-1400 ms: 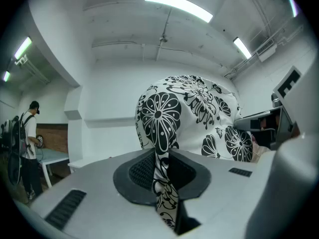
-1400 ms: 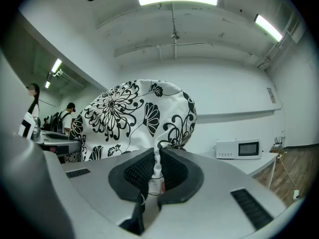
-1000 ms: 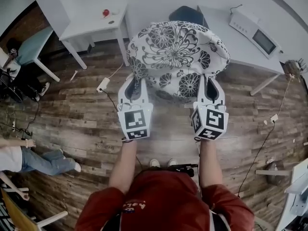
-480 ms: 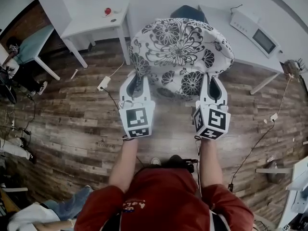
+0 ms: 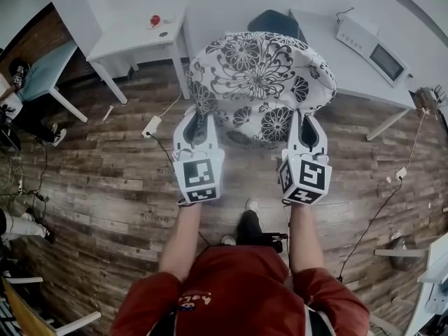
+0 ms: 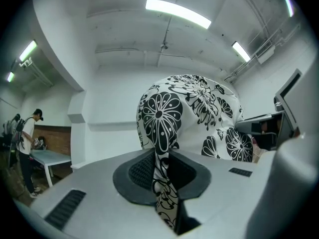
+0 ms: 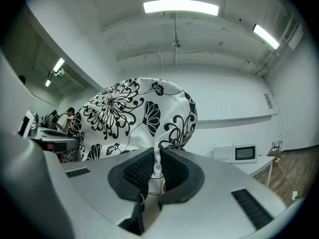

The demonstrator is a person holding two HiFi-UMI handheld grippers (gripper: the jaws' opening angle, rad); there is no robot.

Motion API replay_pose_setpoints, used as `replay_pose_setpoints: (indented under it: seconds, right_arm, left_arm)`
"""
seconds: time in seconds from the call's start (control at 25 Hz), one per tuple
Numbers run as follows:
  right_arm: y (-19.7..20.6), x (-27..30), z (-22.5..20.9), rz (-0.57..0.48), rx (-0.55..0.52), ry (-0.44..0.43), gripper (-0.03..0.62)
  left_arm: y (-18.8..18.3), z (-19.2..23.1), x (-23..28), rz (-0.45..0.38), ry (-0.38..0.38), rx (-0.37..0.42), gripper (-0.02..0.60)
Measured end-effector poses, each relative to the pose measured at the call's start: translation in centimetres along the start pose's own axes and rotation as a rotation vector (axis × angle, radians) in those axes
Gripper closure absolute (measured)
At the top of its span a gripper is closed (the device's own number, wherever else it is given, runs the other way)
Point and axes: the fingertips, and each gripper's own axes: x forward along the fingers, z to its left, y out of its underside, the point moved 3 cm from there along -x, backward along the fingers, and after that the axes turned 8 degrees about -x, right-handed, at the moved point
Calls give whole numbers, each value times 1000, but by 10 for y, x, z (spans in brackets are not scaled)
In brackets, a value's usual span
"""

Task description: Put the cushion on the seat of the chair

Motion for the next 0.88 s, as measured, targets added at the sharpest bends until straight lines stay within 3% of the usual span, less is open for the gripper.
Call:
replay_pose_setpoints:
  seconds: [0.88]
  right_arm:
    - [7, 11, -2, -103, -26, 29, 549]
  left_arm:
    - [11, 2, 17, -105, 11, -21, 529]
